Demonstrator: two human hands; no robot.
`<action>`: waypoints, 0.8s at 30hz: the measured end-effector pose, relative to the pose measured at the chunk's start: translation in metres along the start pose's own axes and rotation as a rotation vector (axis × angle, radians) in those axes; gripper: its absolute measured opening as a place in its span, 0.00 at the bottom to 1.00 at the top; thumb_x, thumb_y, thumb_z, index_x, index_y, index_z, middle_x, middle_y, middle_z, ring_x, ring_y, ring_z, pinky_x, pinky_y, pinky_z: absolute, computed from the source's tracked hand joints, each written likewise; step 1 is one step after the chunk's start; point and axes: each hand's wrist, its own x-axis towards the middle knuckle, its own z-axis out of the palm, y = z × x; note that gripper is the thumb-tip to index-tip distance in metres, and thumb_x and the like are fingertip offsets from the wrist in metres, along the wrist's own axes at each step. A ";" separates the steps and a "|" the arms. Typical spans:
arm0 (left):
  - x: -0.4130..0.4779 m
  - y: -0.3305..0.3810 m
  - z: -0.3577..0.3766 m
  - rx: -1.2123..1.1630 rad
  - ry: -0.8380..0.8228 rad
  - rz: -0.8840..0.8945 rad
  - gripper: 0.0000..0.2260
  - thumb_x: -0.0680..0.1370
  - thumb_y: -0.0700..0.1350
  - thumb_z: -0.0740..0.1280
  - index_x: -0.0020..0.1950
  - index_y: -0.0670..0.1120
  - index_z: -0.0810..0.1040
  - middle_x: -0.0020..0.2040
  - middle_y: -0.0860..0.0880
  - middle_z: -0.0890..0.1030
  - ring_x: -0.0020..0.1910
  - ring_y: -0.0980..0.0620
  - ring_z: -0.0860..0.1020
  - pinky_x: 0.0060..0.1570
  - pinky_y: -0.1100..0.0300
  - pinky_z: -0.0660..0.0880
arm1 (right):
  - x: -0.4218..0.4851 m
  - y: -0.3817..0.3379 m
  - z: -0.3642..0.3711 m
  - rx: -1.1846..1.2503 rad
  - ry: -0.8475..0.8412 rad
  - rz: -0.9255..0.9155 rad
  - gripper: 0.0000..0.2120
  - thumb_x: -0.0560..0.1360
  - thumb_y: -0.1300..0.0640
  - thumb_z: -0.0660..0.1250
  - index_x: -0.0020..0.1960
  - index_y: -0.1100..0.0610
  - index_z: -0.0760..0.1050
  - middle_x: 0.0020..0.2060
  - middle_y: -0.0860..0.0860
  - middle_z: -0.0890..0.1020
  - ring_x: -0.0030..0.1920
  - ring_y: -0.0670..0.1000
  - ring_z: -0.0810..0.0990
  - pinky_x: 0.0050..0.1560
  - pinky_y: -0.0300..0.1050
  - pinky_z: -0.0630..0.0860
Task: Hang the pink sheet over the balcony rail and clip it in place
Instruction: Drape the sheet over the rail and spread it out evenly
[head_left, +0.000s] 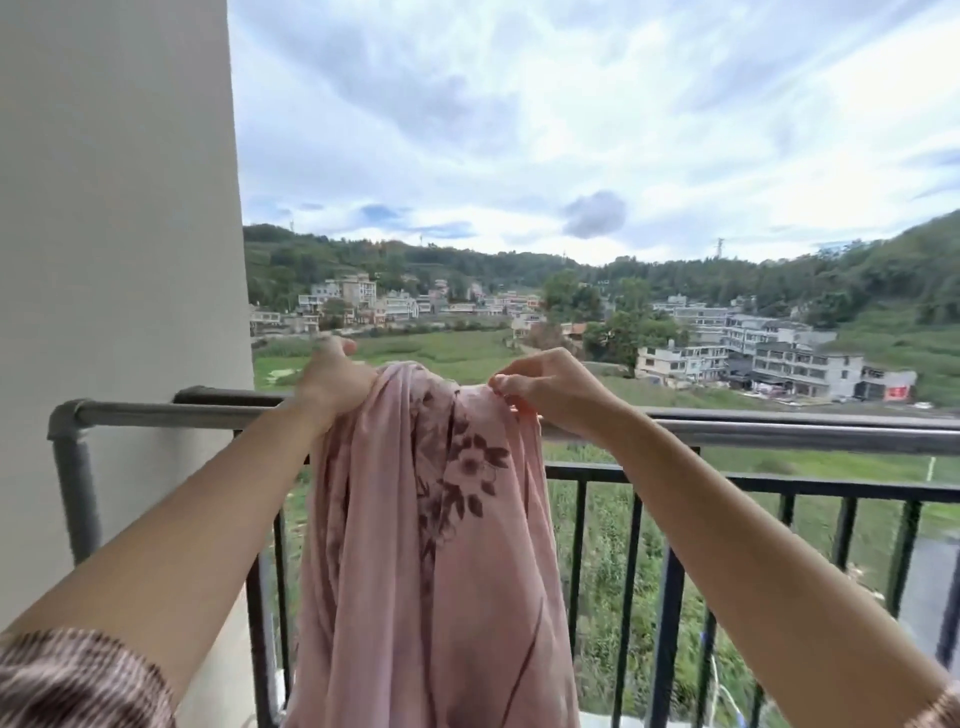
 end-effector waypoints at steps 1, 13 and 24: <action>-0.008 -0.005 0.004 0.138 0.012 0.013 0.18 0.76 0.42 0.65 0.66 0.41 0.69 0.59 0.41 0.75 0.61 0.42 0.73 0.60 0.54 0.67 | -0.012 0.009 0.002 0.004 0.101 -0.064 0.08 0.76 0.61 0.67 0.52 0.61 0.82 0.43 0.51 0.85 0.41 0.49 0.82 0.42 0.42 0.80; -0.117 -0.007 0.047 0.504 0.024 0.511 0.28 0.69 0.71 0.57 0.58 0.52 0.65 0.59 0.49 0.63 0.62 0.47 0.61 0.63 0.47 0.60 | -0.081 0.080 0.064 -0.210 0.032 0.151 0.21 0.74 0.43 0.66 0.38 0.61 0.81 0.32 0.51 0.83 0.28 0.47 0.77 0.32 0.44 0.76; -0.111 0.010 0.058 0.834 0.093 0.569 0.17 0.78 0.58 0.60 0.58 0.47 0.76 0.64 0.46 0.68 0.66 0.44 0.61 0.62 0.39 0.60 | -0.083 0.070 0.026 0.242 -0.117 0.104 0.08 0.78 0.56 0.64 0.51 0.51 0.81 0.38 0.45 0.85 0.35 0.49 0.79 0.33 0.40 0.74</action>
